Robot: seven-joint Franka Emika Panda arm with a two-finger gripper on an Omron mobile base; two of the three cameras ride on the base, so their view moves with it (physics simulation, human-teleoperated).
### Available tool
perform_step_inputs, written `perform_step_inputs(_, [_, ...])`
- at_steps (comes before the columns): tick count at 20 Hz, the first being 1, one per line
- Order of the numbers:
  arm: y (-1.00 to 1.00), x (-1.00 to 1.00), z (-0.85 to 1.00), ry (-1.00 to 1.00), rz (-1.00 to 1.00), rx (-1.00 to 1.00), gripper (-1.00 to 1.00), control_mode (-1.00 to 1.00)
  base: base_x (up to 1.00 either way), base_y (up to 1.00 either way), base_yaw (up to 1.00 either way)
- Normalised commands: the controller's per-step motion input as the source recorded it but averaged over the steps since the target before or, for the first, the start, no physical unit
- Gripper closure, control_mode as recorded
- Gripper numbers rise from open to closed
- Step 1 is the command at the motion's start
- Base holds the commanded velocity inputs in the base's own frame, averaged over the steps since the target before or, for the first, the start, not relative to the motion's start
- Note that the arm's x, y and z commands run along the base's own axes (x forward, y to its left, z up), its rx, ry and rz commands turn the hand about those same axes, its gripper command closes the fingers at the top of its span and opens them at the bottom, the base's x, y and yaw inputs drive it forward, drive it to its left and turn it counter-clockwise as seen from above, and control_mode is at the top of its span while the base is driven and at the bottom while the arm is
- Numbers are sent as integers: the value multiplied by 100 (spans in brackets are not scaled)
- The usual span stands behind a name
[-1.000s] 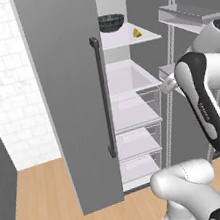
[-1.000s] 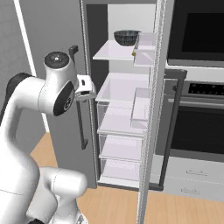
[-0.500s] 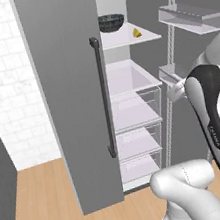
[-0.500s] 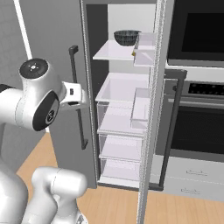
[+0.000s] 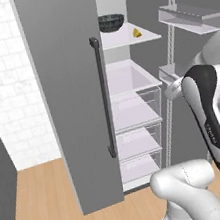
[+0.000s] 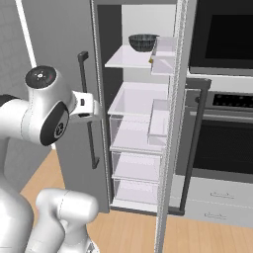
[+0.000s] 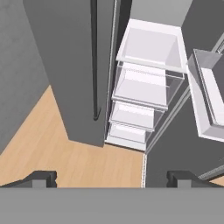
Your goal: Grab a lemon wedge from the fridge and one ice cube from the ice bowl, and put them in the glass of lemonade.
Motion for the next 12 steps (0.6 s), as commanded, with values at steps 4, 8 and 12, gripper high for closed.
perform_step_inputs(4, [0,0,29,-1,-10,-1,-100,-100,0,0,0])
perform_step_inputs(8, [0,0,27,0,-8,-1,-100,-100,0,0,0])
perform_step_inputs(12, [-5,-3,17,-5,-2,0,-100,-100,0,0,0])
